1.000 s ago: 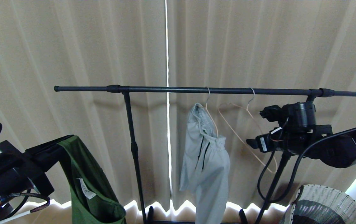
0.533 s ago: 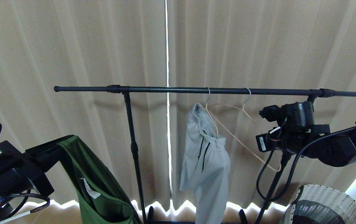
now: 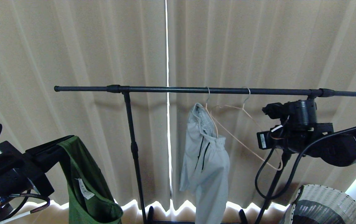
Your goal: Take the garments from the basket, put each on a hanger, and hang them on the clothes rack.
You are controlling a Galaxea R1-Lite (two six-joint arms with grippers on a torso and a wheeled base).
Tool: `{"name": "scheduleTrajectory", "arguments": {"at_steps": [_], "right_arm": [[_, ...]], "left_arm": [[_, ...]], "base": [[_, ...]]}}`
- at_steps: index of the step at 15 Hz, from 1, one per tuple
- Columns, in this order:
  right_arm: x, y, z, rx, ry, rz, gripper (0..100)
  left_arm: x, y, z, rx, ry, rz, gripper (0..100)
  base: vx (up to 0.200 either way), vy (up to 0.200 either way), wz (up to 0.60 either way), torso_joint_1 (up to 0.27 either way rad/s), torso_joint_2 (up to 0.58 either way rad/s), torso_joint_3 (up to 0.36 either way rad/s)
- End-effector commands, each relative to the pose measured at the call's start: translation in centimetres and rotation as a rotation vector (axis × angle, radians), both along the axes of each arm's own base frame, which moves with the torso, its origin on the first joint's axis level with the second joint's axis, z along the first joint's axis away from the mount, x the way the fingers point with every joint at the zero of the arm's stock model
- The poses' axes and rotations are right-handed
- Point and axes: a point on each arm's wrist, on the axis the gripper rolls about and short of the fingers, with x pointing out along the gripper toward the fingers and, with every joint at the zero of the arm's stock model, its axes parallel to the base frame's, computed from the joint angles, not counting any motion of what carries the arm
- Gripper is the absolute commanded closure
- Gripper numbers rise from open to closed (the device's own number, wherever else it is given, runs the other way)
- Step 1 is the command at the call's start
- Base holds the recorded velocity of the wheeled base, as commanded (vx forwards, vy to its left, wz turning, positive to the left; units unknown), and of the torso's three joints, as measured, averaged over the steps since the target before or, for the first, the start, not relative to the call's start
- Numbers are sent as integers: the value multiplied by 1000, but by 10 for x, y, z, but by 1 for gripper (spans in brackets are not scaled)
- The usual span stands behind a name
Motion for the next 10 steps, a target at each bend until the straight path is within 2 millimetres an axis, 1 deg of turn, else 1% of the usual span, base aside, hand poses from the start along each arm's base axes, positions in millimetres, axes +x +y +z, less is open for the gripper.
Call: {"name": "scheduleTrajectory", "arguments": {"at_steps": [1,4,6,8,10], "right_arm": [[-6,-2,18,22,-55,-8,100],[-14,-4,35,48,-103,-20,100],[-21,-6,40,57,-116,-33,100],[-33,-10,43,57,-121,-38,100],[-50,-14,47,59,-127,-42,100]], "left_arm": [[0,0,0,0,2,0,100],[1,0,-1,1,5,2,100],[1,0,-2,3,9,0,100],[1,0,-2,3,9,3,100],[1,0,-2,6,8,3,100]], "base": [[0,0,0,0,0,0],[0,0,0,0,0,0],[0,0,0,0,0,0],[0,0,0,0,0,0],[0,0,0,0,0,0]]}}
